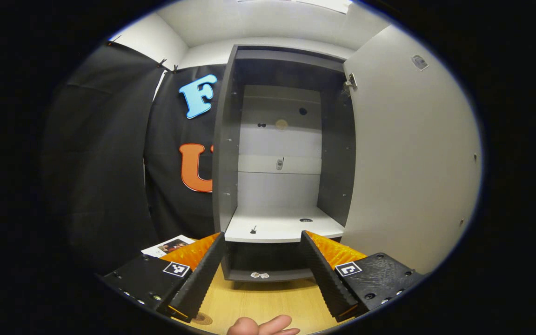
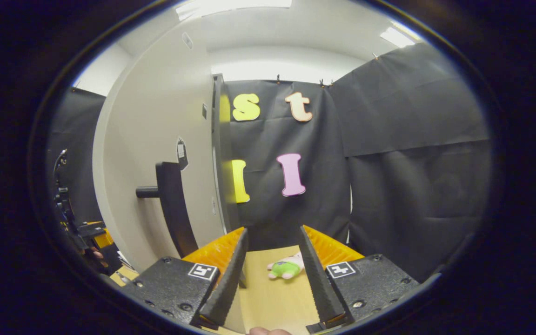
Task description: Open the cabinet door with the right hand, grasp the bottle in the cabinet with the left hand and place it on the coaster, then close the cabinet door with the right hand.
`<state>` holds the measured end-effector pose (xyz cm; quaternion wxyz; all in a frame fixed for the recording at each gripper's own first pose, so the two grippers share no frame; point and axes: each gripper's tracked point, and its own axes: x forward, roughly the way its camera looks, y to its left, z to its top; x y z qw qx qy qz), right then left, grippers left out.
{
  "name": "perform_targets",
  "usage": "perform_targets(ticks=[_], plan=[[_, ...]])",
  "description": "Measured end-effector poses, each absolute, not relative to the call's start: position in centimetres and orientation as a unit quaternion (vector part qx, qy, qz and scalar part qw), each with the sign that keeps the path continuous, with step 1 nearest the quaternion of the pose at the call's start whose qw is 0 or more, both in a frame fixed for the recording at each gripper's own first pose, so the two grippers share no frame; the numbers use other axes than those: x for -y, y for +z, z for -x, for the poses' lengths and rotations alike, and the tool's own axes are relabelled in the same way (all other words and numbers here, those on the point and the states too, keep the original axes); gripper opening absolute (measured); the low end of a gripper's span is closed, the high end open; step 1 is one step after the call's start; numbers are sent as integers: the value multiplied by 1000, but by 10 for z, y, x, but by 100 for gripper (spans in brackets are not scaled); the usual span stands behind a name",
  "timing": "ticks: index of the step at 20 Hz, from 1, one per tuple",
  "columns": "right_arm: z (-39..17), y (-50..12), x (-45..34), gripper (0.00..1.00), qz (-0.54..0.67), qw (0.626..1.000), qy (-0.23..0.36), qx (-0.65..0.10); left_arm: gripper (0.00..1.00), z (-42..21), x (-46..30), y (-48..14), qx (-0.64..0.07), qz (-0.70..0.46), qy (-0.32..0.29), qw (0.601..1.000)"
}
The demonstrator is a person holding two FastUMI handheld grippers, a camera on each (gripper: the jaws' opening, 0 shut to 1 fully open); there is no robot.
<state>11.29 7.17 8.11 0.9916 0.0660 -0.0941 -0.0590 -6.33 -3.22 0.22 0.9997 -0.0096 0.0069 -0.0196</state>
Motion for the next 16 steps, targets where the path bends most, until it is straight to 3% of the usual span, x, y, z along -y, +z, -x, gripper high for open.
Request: perform_targets(ticks=[2,3,4,6,8,9,10,13,14,16], plan=[[-113,81,-84,67,-61,992,-51,95,98,68,21,2,-3,7,-13,1000],[-112,83,-92,72,-55,993,-44,96,97,69,17,2,-2,6,-11,1000],[-112,84,-101,67,-48,993,-35,98,97,70,14,0,-3,6,-11,1000],[-114,87,-120,72,-32,994,-17,104,97,73,7,0,-3,7,-7,1000],[-116,89,-137,67,-20,994,-3,108,98,77,-2,1,-1,7,0,1000],[-117,91,-145,72,-19,994,5,112,97,78,-6,2,2,7,3,1000],[-118,93,-152,67,-21,993,12,115,97,80,-11,3,3,6,6,1000],[-127,98,-170,72,-31,992,31,116,97,86,-27,2,2,2,18,1000],[-128,98,-176,67,-34,992,38,116,97,88,-32,2,2,1,24,1000],[-131,100,-187,72,-31,991,50,117,97,91,-42,2,2,1,34,999]])
